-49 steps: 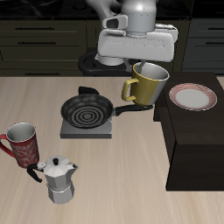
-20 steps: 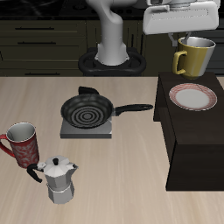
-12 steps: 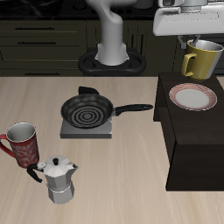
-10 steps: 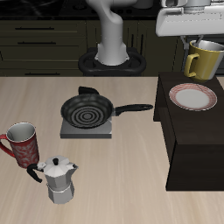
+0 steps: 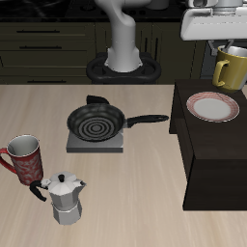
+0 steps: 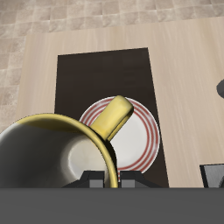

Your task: Place the white and yellow mug on the plate

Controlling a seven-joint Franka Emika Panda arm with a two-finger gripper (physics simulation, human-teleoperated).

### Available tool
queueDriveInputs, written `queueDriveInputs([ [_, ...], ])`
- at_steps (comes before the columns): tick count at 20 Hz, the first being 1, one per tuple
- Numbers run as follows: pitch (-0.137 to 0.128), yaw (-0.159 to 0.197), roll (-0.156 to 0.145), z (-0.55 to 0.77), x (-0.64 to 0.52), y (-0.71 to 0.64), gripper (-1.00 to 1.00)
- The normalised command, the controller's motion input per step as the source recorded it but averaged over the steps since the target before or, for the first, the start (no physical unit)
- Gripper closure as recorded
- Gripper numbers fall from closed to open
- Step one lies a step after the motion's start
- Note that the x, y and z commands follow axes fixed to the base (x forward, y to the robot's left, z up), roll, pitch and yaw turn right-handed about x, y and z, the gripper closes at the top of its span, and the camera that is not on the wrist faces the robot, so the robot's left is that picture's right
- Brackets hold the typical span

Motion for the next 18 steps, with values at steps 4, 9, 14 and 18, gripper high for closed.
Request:
queueDriveInputs([
  [4, 0.016, 0.004, -0.059, -0.11, 0.20, -0.24, 1.00],
  [9, -0.008, 0.003, -0.014, 0.02, 0.07, -0.17, 1.00],
  [14, 0.032, 0.013, -0.023, -0.23, 0.14, -0.12, 1.00],
  [18, 0.041, 0.033, -0.015, -0.34, 0.14, -0.07, 1.00],
])
